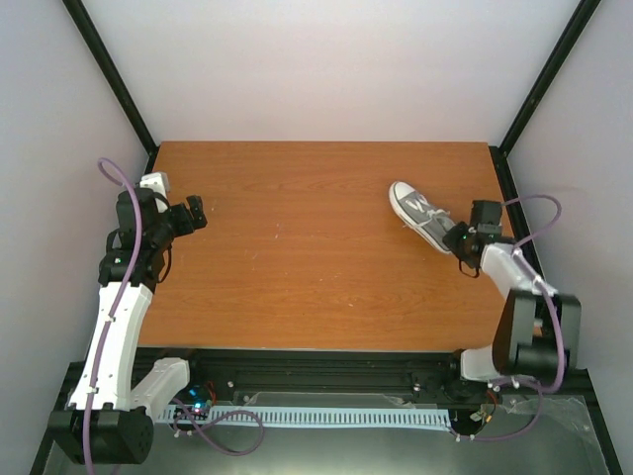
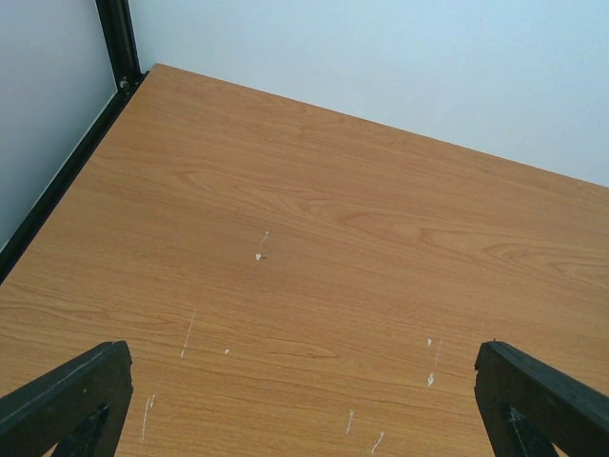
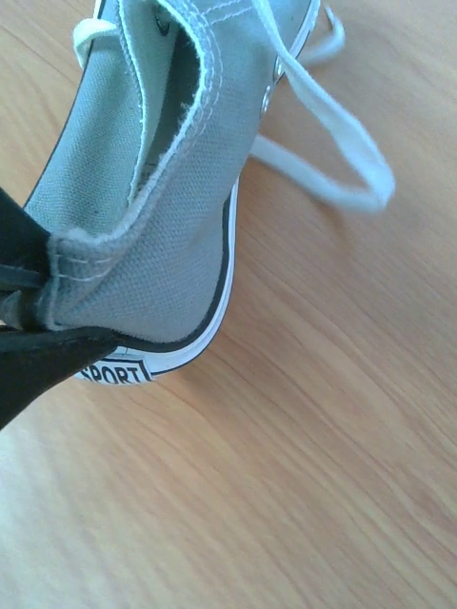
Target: Tie the shoes
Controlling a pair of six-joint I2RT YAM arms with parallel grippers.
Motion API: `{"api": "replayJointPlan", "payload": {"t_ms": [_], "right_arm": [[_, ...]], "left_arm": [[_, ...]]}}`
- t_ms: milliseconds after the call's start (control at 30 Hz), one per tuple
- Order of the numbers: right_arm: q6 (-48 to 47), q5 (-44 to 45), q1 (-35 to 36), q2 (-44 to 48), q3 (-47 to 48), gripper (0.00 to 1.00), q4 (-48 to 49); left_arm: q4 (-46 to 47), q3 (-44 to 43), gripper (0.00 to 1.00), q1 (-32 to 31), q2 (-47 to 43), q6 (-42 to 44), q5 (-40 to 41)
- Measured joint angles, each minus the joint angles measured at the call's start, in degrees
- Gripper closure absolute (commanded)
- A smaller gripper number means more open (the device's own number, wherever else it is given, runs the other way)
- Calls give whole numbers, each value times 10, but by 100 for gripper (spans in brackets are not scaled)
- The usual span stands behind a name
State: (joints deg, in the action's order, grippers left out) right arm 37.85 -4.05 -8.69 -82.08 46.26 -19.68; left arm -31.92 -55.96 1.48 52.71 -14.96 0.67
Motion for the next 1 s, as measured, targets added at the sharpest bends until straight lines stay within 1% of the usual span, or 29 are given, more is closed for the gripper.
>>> {"api": "replayJointPlan", "payload": {"t_ms": [133,200,300,400,500,633,667,700,733,767,800,833,867,933,1000], "right_arm": [[55,17,83,113,-59,97,-20],[88,24,127,154,-87,97,-29],[143,44,225,197,-125,97,-55],[186,54,334,202,-136,97,-85],[220,66,426,189,-133,97,-106],[254,81,517,145,-117,96,-126],[261,85,536,131,-110,90,-129],[265,86,551,120,-104,80,-130],[266,87,566,106,-94,65,-132],[268,86,573,96,-85,41,-133],[263,87,580,85,-73,32,-138],[260,90,583,79,-62,18,-144],[257,98,584,77,-51,11,-150],[244,132,586,78,-24,1,-169],[219,172,584,88,0,0,-177]], "left_arm": [[-1,0,0,0,0,0,0],[-2,0,0,0,0,0,0],[-4,0,0,0,-1,0,0],[-5,0,0,0,-1,0,0],[-6,0,0,0,-1,0,0],[-9,0,0,0,0,0,0],[-9,0,0,0,0,0,0],[-10,0,0,0,0,0,0],[-10,0,0,0,0,0,0],[-10,0,0,0,1,0,-1],[-11,0,0,0,1,0,-2],[-11,0,0,0,1,0,-4],[-11,0,0,0,1,0,-8],[-9,1,0,0,1,-3,-26],[1,7,0,0,1,-13,-58]]}}
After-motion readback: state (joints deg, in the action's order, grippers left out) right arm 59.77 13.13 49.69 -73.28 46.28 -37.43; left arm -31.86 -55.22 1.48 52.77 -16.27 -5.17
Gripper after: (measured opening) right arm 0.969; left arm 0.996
